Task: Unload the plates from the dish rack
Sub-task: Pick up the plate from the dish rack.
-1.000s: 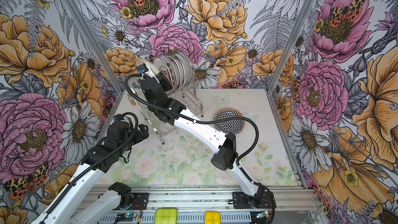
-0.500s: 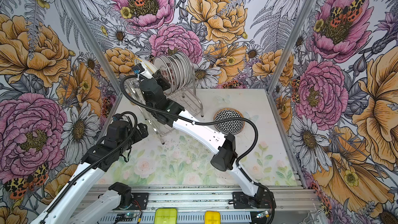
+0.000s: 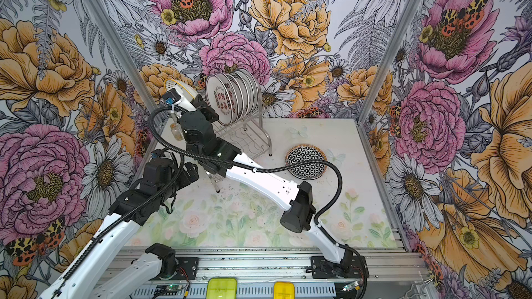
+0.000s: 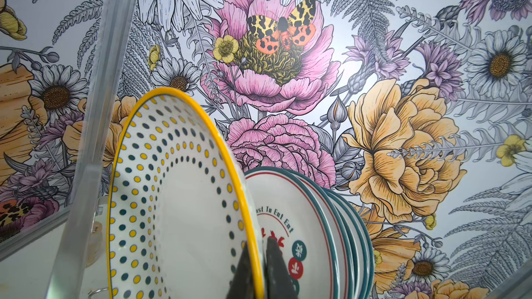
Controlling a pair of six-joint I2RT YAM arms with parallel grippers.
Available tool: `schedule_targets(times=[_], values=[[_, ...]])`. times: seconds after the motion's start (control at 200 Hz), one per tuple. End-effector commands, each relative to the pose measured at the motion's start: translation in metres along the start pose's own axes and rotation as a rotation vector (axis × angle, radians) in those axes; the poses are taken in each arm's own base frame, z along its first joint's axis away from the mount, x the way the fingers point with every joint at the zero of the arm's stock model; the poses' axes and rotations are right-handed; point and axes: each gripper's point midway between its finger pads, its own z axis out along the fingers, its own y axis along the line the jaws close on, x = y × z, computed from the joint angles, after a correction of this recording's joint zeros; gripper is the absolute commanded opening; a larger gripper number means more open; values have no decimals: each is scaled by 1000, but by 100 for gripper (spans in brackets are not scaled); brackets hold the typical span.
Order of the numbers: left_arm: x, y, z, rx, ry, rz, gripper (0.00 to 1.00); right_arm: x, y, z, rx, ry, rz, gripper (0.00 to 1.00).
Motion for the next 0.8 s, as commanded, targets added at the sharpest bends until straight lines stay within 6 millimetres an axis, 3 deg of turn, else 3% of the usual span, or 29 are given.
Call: schedule_targets(times=[0.0,0.335,0.796], values=[[-10,-7,-8,30,-12,2,99,-59,-73,-12,104,-146,200,0],[-12,-17,-11,69,4,-8,99,-71,-107,-14,151,-183,249,0],[-17,-33,-22,146,14,-36,99,-110,-168,-49,175,-259,331,0]])
